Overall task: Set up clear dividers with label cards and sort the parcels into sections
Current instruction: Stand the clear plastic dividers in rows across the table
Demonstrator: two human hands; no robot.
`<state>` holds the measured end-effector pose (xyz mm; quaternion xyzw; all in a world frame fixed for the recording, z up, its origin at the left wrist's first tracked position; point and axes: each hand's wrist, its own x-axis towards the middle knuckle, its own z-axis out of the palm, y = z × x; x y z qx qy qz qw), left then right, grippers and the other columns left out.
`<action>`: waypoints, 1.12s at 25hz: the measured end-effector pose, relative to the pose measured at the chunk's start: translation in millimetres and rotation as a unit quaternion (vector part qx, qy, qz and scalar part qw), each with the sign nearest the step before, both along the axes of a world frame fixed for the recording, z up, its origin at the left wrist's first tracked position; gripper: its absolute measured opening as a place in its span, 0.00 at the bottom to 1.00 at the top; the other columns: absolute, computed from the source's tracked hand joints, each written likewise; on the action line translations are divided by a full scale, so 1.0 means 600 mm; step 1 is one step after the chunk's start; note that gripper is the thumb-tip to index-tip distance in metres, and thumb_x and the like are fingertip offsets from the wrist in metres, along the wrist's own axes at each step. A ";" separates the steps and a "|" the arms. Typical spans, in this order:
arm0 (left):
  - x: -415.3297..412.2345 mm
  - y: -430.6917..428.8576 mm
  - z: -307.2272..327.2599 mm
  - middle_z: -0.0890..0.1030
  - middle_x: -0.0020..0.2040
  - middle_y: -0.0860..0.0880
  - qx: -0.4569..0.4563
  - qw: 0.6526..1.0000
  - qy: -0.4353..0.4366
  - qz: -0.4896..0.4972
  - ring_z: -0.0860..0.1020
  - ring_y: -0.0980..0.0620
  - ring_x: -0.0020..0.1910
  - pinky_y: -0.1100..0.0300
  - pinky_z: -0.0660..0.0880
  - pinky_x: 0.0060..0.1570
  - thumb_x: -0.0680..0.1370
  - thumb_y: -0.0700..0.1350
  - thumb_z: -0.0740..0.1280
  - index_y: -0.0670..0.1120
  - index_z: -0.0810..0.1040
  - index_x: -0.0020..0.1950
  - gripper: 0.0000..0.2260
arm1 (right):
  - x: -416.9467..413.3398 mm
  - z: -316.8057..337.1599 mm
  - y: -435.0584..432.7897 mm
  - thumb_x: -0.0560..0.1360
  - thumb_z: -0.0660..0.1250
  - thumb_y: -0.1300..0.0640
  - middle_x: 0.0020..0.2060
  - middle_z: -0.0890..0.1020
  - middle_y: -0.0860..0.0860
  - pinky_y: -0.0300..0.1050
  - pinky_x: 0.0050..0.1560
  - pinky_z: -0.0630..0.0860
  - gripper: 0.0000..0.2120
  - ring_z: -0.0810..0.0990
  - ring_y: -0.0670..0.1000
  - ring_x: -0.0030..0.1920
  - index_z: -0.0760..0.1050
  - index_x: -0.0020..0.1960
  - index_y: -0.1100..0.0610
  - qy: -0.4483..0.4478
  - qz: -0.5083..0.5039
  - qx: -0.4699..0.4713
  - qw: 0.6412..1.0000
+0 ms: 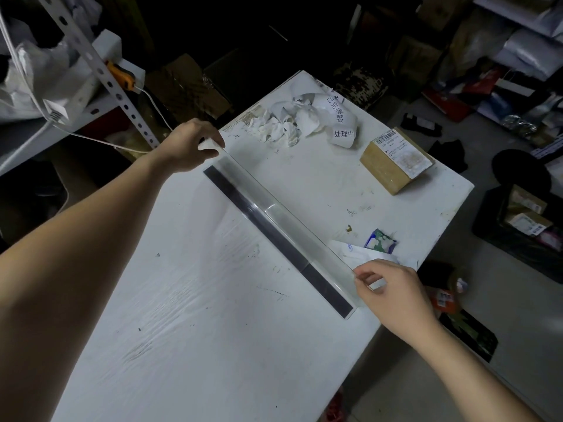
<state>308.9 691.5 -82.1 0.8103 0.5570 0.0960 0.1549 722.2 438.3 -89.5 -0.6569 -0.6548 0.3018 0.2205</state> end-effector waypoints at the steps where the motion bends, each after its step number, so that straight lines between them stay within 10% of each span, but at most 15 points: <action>1: 0.000 0.000 0.001 0.80 0.60 0.47 0.000 1.000 0.002 0.001 0.74 0.46 0.62 0.54 0.69 0.57 0.78 0.39 0.73 0.47 0.83 0.58 0.09 | -0.001 0.000 0.000 0.70 0.75 0.68 0.37 0.82 0.40 0.47 0.37 0.84 0.08 0.82 0.44 0.45 0.84 0.44 0.56 -0.002 -0.001 0.003 1.000; 16: -0.021 -0.061 0.061 0.75 0.71 0.41 0.056 0.991 0.083 0.092 0.72 0.40 0.70 0.44 0.75 0.63 0.77 0.41 0.74 0.44 0.74 0.71 0.23 | -0.009 0.042 -0.012 0.72 0.76 0.61 0.47 0.83 0.47 0.47 0.50 0.79 0.13 0.80 0.49 0.48 0.84 0.56 0.56 -0.088 -0.003 0.038 0.995; 28: -0.046 -0.545 0.174 0.77 0.69 0.47 0.005 0.953 0.122 0.278 0.74 0.43 0.69 0.48 0.75 0.63 0.77 0.55 0.71 0.48 0.74 0.73 0.26 | -0.176 0.152 -0.089 0.77 0.70 0.51 0.66 0.78 0.48 0.49 0.63 0.74 0.22 0.74 0.51 0.68 0.74 0.70 0.48 -0.126 0.245 0.068 0.959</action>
